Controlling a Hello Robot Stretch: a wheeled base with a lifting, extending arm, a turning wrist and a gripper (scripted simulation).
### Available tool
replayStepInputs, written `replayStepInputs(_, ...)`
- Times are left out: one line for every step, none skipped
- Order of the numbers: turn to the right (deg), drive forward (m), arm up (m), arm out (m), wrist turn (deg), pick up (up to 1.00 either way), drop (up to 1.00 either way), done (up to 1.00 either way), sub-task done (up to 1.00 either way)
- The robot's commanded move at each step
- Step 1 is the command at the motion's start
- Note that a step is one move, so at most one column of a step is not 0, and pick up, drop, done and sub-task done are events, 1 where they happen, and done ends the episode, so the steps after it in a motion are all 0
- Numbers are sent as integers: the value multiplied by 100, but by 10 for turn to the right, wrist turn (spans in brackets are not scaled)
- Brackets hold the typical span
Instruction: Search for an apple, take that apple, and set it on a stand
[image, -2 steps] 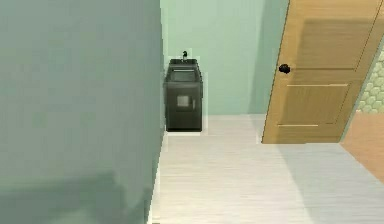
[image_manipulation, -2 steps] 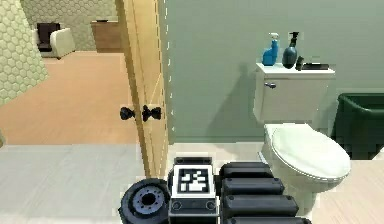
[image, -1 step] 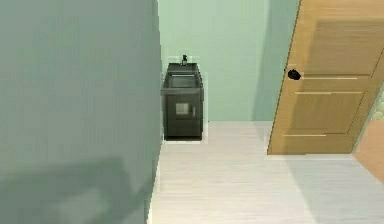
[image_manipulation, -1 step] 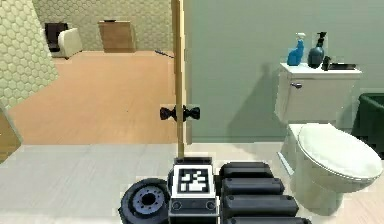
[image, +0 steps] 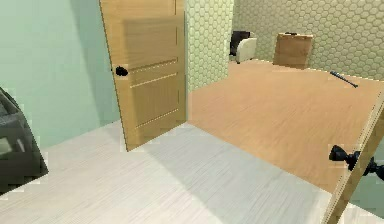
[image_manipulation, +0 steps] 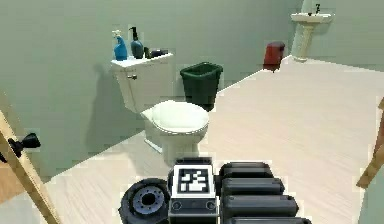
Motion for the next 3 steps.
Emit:
replayStepInputs(30,0,0,0,0,0,0,0,0)
replayStepInputs(0,60,0,0,0,0,0,0,0)
replayStepInputs(-210,0,0,0,0,0,0,0,0)
